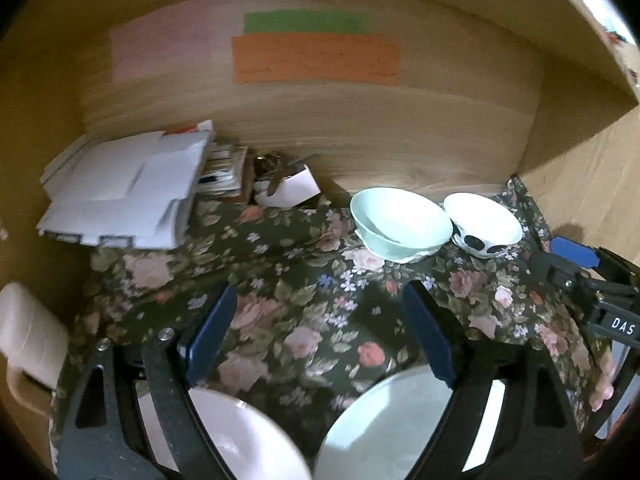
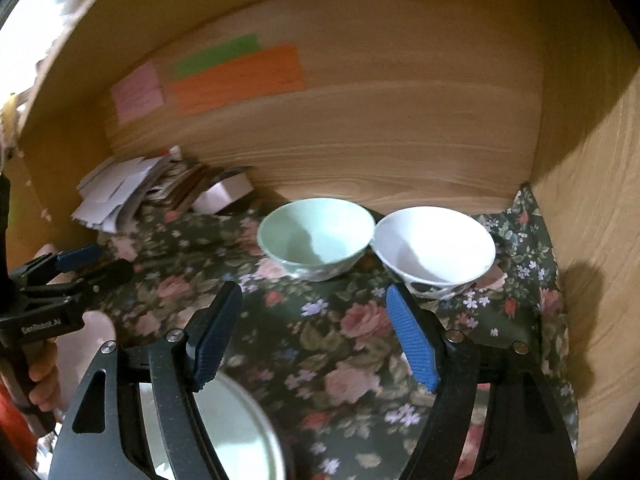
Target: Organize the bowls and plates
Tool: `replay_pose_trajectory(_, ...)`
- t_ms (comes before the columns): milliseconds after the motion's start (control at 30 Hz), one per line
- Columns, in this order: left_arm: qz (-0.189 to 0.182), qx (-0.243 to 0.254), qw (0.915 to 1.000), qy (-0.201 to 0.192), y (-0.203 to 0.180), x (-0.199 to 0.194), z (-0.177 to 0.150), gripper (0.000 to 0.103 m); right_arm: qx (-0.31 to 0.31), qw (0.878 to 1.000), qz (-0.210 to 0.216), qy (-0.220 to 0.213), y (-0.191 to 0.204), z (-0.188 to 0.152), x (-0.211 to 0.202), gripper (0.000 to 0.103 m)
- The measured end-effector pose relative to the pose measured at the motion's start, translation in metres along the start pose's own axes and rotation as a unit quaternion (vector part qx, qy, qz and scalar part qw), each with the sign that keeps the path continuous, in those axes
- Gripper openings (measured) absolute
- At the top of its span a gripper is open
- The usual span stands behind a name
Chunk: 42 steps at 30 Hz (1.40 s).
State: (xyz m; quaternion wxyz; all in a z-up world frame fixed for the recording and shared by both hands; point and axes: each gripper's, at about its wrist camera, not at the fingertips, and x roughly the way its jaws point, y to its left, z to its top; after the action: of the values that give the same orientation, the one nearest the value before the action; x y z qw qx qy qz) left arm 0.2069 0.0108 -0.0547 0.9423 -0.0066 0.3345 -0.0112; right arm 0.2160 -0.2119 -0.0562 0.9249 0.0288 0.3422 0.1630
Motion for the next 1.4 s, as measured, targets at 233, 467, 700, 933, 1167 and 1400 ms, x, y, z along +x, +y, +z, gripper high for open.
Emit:
replay_pose_trajectory(233, 0.0, 0.002, 0.9995, 0.03, -0.008, 0.042, 0.027, 0.085, 0.011, 0.999, 0.006, 0.033, -0.009, 0.009, 0.048, 0.072)
replay_pose_trajectory(467, 0.003, 0.025, 0.9979, 0.059, -0.014, 0.078, 0.042, 0.085, 0.025, 0.997, 0.014, 0.069, -0.014, 0.013, 0.091, 0.059)
replay_pose_trajectory(700, 0.007, 0.031, 0.9961, 0.083, -0.003, 0.101, 0.048, 0.085, 0.063, 0.993, 0.033, 0.096, -0.024, 0.011, 0.12, 0.049)
replay_pose_trajectory(933, 0.004, 0.018, 0.9963, 0.084, 0.002, 0.116, 0.054, 0.085, 0.067, 0.992, 0.031, 0.099, -0.023, 0.013, 0.127, 0.049)
replay_pose_trajectory(1167, 0.015, 0.018, 0.9953, 0.094, 0.003, 0.132, 0.049, 0.085, 0.079, 0.991, 0.019, 0.108, -0.022, 0.015, 0.142, 0.046)
replay_pose_trajectory(1400, 0.006, 0.004, 0.9949, 0.1, 0.01, 0.138, 0.046, 0.085, 0.061, 0.991, -0.001, 0.122, -0.017, 0.018, 0.156, 0.045)
